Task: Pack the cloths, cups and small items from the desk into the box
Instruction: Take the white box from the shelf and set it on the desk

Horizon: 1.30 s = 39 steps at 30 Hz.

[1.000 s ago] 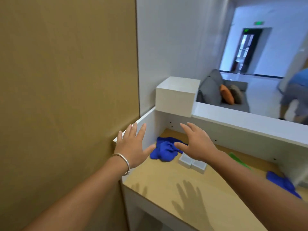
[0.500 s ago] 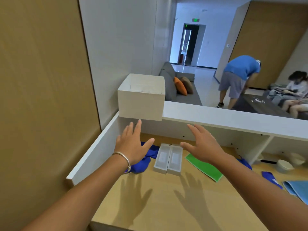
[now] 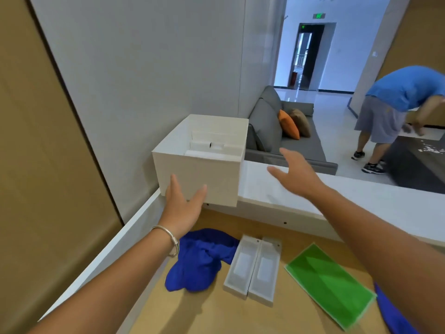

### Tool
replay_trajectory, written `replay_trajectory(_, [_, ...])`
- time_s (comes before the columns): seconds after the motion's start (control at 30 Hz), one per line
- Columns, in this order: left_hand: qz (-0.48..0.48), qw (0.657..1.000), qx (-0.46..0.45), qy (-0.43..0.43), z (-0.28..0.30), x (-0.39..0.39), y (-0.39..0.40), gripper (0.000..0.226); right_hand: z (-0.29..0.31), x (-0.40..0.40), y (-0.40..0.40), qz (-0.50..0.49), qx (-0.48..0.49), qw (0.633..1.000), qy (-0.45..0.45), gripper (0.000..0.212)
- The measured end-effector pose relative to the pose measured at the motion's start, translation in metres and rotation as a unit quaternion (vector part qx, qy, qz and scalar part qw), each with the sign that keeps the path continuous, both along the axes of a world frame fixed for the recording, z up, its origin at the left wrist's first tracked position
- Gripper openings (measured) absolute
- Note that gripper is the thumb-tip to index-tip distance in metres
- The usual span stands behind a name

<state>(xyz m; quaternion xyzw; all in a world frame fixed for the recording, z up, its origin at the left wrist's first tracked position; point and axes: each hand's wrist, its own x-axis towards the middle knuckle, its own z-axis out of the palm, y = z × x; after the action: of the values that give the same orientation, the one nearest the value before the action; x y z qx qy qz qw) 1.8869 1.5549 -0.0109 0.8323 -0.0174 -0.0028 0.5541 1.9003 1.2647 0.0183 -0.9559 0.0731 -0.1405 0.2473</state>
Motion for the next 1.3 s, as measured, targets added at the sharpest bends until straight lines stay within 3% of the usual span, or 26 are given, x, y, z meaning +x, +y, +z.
replay_trajectory(0.17, [0.065,0.993,-0.081,0.061,0.014,0.031,-0.022,0.096,0.023,0.106,-0.017,0.036,0.062,0.997,-0.031,0.069])
replay_trajectory(0.3, [0.118,0.983,-0.118,0.074,0.013,0.044,-0.034,0.101,0.033,0.173,-0.017,0.051,0.119,0.992,-0.005,0.064])
replay_trajectory(0.43, [0.147,0.977,-0.136,0.080,0.012,0.050,-0.037,0.103,0.034,0.215,-0.009,0.071,0.294,0.951,0.069,0.077])
replay_trajectory(0.5, [0.154,0.976,-0.135,0.078,0.012,0.053,-0.037,0.103,0.031,0.226,-0.007,0.080,0.337,0.933,0.100,0.080])
replay_trajectory(0.63, [0.163,0.972,-0.146,0.083,0.016,0.055,-0.036,0.103,0.027,0.232,-0.004,0.089,0.361,0.923,0.097,0.047])
replay_trajectory(0.73, [0.166,0.965,-0.181,0.095,0.023,0.053,-0.032,0.097,0.027,0.221,-0.009,0.055,0.337,0.937,0.078,0.038])
replay_trajectory(0.83, [0.147,0.962,-0.203,0.107,0.031,0.048,-0.022,0.070,0.029,0.193,-0.014,0.025,0.285,0.955,0.078,0.035])
replay_trajectory(0.93, [0.096,0.971,-0.178,0.125,0.040,0.041,-0.002,0.045,0.042,0.149,-0.015,0.005,0.178,0.980,0.087,0.017])
replay_trajectory(1.17, [-0.056,0.990,-0.088,0.100,0.043,-0.004,0.050,0.046,0.075,-0.006,0.008,0.000,-0.096,0.985,0.144,0.016])
replay_trajectory(1.3, [-0.134,0.983,-0.076,0.103,0.034,-0.045,0.077,0.047,0.069,-0.099,0.030,-0.034,-0.130,0.977,0.166,0.017])
